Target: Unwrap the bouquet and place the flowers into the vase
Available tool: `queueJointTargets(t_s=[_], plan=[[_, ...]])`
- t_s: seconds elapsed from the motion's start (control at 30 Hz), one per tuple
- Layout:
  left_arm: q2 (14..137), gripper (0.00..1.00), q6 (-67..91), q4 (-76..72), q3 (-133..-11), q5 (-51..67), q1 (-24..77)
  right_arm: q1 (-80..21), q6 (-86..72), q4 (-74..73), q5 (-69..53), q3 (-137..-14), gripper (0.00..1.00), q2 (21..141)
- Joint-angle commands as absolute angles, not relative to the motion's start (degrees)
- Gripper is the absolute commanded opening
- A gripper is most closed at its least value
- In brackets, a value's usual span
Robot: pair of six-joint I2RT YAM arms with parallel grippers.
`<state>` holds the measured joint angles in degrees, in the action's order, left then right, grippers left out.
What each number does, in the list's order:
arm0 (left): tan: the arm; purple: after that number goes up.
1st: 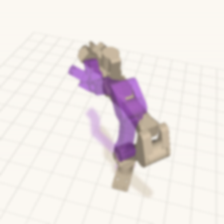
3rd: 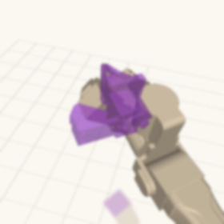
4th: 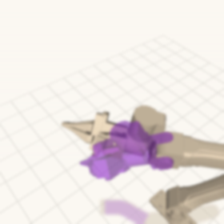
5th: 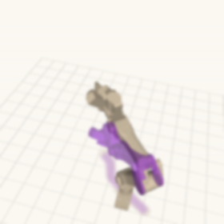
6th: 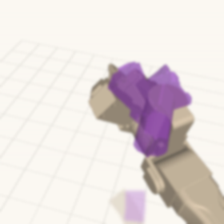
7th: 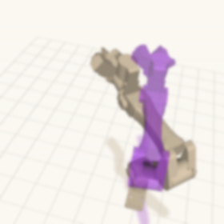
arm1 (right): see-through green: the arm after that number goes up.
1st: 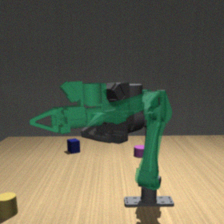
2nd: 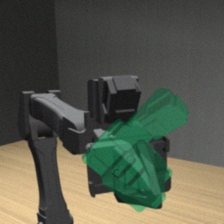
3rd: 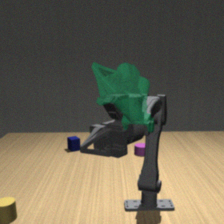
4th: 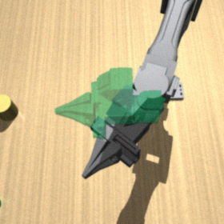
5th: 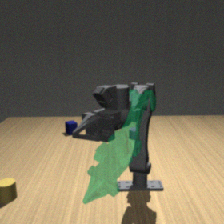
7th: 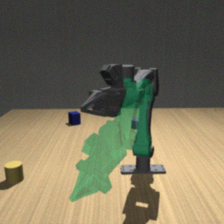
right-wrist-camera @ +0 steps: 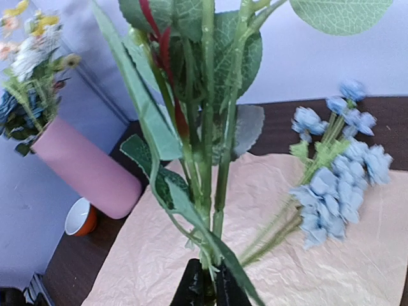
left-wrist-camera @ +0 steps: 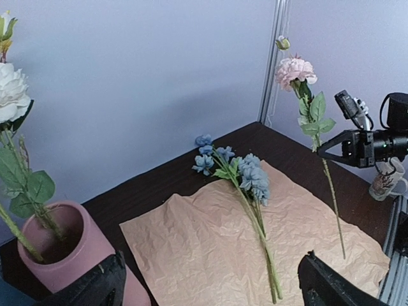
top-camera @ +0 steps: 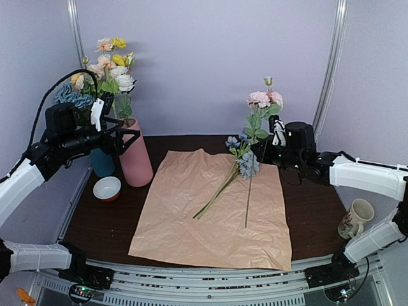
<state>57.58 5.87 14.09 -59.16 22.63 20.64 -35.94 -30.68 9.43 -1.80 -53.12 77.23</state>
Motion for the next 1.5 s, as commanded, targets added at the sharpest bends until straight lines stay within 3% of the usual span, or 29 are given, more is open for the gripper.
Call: queueJointTargets(t_s=[0.0, 0.23, 0.53, 0.77, 1.17, 1.33, 1.43, 1.47], plan=[[58.9, 0.97, 14.1, 4.2, -56.4, 30.6, 21.2, -40.0, -19.8, 23.0, -10.5, -52.0, 0.0, 76.0], [65.4, 0.94, 17.8, -3.9, -55.8, 20.0, 35.5, -44.7, -12.5, 26.7, -15.0, -50.0, 0.0, 76.3], [79.9, 0.88, 21.6, -13.2, -59.8, 16.3, 48.0, -46.4, -13.4, 31.8, -18.9, -45.7, 0.0, 75.7], [83.1, 0.86, 24.5, -18.9, -59.9, 15.1, 52.1, -47.2, -13.5, 33.5, -18.4, -44.1, 0.0, 75.8], [86.8, 0.73, 26.3, -22.9, -61.2, 13.1, 54.9, -48.5, -13.5, 35.5, -19.7, -42.3, 0.0, 74.9], [89.3, 0.64, 26.8, -23.1, -62.9, 10.0, 56.3, -49.7, -13.4, 36.0, -20.7, -42.1, 0.0, 74.8], [90.7, 0.51, 26.7, -22.9, -63.7, 9.2, 56.9, -50.3, -13.0, 35.9, -20.6, -41.9, 0.0, 74.7], [91.0, 0.43, 26.8, -23.3, -63.7, 9.3, 57.1, -50.4, -12.9, 35.9, -20.5, -41.9, 0.0, 74.6]])
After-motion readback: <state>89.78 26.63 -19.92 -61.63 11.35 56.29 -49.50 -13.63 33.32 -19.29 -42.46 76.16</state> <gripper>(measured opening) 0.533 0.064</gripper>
